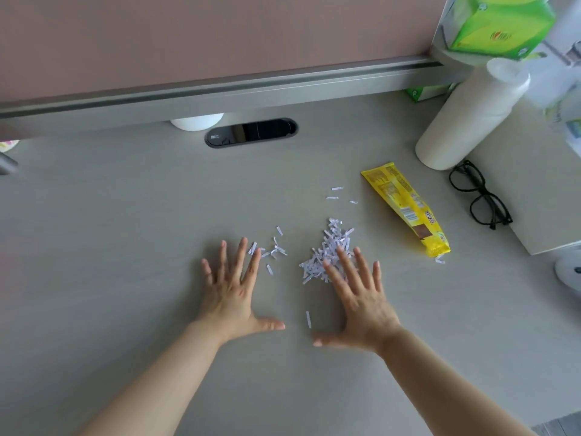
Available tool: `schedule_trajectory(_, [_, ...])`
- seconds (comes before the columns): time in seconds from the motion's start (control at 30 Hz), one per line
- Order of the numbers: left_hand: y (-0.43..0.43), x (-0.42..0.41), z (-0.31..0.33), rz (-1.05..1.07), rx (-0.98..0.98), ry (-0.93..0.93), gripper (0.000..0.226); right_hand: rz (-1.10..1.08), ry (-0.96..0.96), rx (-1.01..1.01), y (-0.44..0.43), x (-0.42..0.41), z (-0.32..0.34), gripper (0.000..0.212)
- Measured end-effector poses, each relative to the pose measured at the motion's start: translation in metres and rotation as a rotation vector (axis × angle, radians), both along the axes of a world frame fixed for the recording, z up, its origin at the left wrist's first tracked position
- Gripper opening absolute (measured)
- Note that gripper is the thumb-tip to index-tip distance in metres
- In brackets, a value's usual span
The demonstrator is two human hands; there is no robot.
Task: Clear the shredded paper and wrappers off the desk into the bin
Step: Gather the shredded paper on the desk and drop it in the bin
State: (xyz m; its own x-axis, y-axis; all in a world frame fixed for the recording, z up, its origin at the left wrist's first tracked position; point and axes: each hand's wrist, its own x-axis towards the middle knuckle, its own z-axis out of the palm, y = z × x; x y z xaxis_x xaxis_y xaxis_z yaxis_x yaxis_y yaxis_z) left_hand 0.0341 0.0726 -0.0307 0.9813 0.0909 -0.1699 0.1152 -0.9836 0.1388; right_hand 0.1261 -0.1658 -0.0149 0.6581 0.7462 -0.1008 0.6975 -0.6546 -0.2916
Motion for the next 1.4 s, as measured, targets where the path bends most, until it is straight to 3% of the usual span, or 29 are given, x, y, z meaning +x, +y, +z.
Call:
schedule_trajectory(0.23, [0.008,0.045,0.001,0.045,-0.012,-0.015,0.116,-0.224,-0.042,-0.129,0.045,0.04,0.0,0.126])
schedule_trajectory(0.37, [0.011,0.062,0.0,-0.074,-0.021,-0.056,0.101,-0.233,0.001,-0.033,0.046,0.078,-0.003,0.123])
schedule_trajectory(0.47, [0.011,0.07,-0.003,-0.22,-0.048,-0.116,0.094,-0.069,0.006,0.062,0.047,0.084,-0.007,0.107])
schedule_trajectory(0.6, [0.009,0.072,-0.005,-0.357,-0.08,-0.186,0.089,-0.03,-0.146,0.344,0.042,0.079,-0.015,0.058])
schedule_trajectory(0.7, [0.0,0.069,-0.003,-0.29,-0.146,-0.316,0.06,-0.024,-0.245,0.404,0.041,0.073,-0.018,0.039])
schedule_trajectory(0.83, [-0.004,0.069,-0.003,-0.198,-0.203,-0.422,0.026,-0.013,-0.298,0.422,0.041,0.07,-0.02,0.033])
schedule_trajectory(1.17, [-0.004,0.061,-0.008,-0.201,-0.124,-0.572,0.06,-0.02,-0.297,0.393,0.043,0.067,-0.022,0.039])
schedule_trajectory(1.3, [-0.007,0.055,-0.005,-0.004,-0.222,-0.622,0.065,-0.07,-0.212,0.441,0.047,0.059,-0.013,0.039])
schedule_trajectory(1.4, [-0.007,0.036,0.005,0.211,-0.283,-0.633,0.054,-0.083,-0.176,0.478,0.056,0.052,0.004,0.034])
